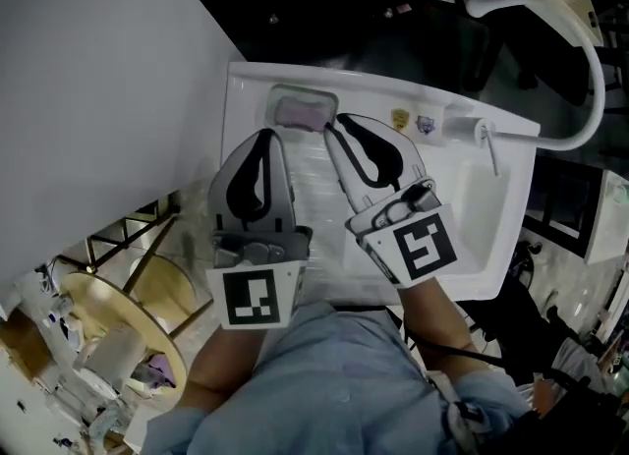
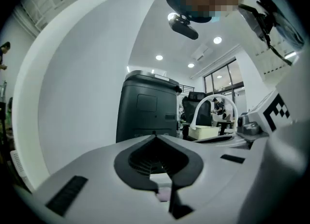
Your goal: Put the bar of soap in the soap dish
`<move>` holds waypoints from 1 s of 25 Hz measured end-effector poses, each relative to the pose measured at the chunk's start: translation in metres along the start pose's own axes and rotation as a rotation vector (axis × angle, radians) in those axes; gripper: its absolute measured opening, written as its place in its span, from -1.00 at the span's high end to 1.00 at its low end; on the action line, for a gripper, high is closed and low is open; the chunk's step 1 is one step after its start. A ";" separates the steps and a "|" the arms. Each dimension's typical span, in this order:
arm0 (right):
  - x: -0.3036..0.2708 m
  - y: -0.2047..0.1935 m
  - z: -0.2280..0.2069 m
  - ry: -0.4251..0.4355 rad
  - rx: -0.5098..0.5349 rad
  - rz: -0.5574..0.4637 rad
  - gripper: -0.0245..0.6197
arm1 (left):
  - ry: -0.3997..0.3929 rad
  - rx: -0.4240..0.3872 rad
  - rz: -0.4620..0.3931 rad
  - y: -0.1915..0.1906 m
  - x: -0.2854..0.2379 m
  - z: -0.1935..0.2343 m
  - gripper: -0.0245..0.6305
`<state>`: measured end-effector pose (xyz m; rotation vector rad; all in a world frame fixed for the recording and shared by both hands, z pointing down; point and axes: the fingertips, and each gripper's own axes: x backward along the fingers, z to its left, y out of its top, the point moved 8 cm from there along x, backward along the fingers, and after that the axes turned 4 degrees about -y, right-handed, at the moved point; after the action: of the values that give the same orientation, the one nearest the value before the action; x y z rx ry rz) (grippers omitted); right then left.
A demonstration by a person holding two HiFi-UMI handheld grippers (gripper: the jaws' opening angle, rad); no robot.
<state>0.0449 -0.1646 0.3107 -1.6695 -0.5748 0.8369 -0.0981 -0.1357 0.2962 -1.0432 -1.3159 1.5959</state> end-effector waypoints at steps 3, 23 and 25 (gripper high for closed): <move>0.026 0.022 0.010 0.004 0.006 -0.063 0.86 | -0.010 -0.023 -0.051 0.021 0.018 -0.018 0.91; 0.138 0.114 0.050 0.013 0.098 -0.274 0.93 | 0.030 -0.128 -0.208 0.112 0.094 -0.094 0.91; 0.132 0.124 0.046 -0.020 0.062 -0.271 0.92 | -0.013 -0.139 -0.175 0.124 0.083 -0.090 0.91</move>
<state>0.0858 -0.0698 0.1548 -1.4884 -0.7620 0.6678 -0.0514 -0.0462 0.1549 -0.9730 -1.5011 1.3995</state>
